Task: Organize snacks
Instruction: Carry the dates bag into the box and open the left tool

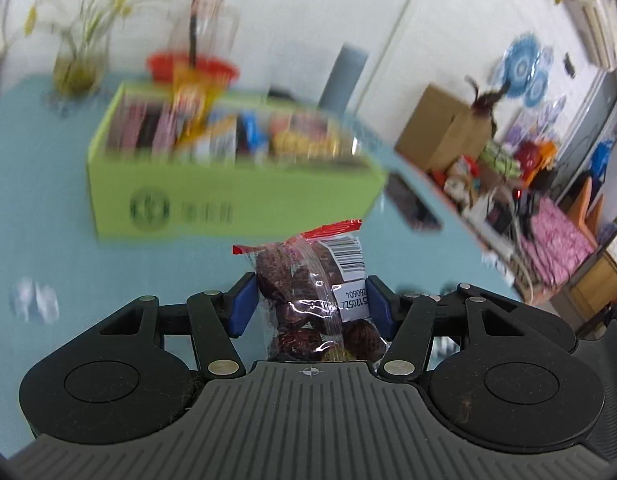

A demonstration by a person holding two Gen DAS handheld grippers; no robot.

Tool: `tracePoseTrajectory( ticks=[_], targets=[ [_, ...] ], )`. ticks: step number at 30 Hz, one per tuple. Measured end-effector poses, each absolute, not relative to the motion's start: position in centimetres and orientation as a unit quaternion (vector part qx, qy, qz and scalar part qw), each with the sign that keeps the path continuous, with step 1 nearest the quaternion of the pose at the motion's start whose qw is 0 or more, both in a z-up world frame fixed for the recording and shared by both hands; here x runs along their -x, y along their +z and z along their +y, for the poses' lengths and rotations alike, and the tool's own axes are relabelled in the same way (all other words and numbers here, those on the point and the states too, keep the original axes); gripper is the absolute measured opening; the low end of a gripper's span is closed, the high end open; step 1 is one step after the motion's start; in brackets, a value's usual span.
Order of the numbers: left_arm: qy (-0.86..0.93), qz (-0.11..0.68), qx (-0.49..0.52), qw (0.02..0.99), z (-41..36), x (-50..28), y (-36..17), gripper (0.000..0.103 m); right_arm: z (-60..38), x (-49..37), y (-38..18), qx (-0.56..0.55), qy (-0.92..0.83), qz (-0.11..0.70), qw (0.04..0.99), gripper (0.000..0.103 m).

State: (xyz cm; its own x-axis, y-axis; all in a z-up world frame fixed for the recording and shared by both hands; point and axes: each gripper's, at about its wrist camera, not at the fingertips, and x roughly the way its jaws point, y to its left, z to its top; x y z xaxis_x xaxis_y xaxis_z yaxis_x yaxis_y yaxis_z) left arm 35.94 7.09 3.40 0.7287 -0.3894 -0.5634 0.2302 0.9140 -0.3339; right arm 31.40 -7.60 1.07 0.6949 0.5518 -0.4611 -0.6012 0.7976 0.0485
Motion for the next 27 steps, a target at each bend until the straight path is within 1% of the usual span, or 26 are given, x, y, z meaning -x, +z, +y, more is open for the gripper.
tracePoseTrajectory(
  ticks=[3, 6, 9, 12, 17, 19, 20, 21, 22, 23, 24, 26, 27],
  targets=[
    [-0.164, 0.287, 0.095, 0.939, 6.5, -39.6, 7.4, 0.042, -7.0, -35.9, 4.7, 0.07, 0.311, 0.196, 0.927, 0.076],
    [-0.15, 0.275, 0.069, 0.947, 6.1, -44.8, 9.3, 0.042, -6.5, -41.4, 6.3, 0.079, 0.311, 0.195, 0.927, 0.076],
    [-0.145, 0.293, 0.076, 0.942, 6.3, -49.8, 8.5, 0.042, -6.4, -46.5, 5.6, 0.075, 0.313, 0.219, 0.921, 0.076],
    [-0.141, 0.322, 0.077, 0.933, 6.2, -53.7, 5.9, 0.042, -6.3, -50.1, 3.4, 0.07, 0.31, 0.253, 0.914, 0.076],
    [-0.133, 0.336, 0.069, 0.93, 6.0, -55.6, 3.0, 0.045, -6.3, -51.8, 0.9, 0.071, 0.315, 0.267, 0.908, 0.077],
    [-0.131, 0.331, 0.074, 0.932, 6.1, -55.6, 2.8, 0.05, -6.1, -51.6, 0.8, 0.077, 0.314, 0.26, 0.91, 0.08],
    [-0.13, 0.327, 0.072, 0.933, 6.1, -55.5, 2.8, 0.059, -6.3, -51.5, 0.7, 0.074, 0.312, 0.257, 0.912, 0.084],
    [-0.126, 0.322, 0.071, 0.936, 6.2, -55.4, 2.9, 0.066, -6.4, -51.5, 0.7, 0.072, 0.308, 0.255, 0.913, 0.088],
    [-0.122, 0.314, 0.072, 0.939, 6.3, -55.1, 3.1, 0.069, -6.5, -51.4, 0.7, 0.072, 0.305, 0.251, 0.916, 0.096],
    [-0.121, 0.306, 0.072, 0.941, 6.5, -54.8, 3.3, 0.073, -6.9, -51.2, 0.7, 0.063, 0.306, 0.244, 0.918, 0.102],
    [-0.122, 0.299, 0.072, 0.944, 6.6, -54.6, 3.6, 0.076, -7.5, -51.1, 0.7, 0.046, 0.309, 0.238, 0.92, 0.102],
    [-0.121, 0.288, 0.068, 0.947, 6.5, -54.1, 4.2, 0.077, -8.5, -50.9, 0.9, 0.011, 0.317, 0.23, 0.92, 0.102],
    [-0.121, 0.281, 0.064, 0.95, 6.4, -53.8, 4.6, 0.08, -8.9, -50.8, 1.0, -0.001, 0.319, 0.224, 0.921, 0.102]
  ],
)
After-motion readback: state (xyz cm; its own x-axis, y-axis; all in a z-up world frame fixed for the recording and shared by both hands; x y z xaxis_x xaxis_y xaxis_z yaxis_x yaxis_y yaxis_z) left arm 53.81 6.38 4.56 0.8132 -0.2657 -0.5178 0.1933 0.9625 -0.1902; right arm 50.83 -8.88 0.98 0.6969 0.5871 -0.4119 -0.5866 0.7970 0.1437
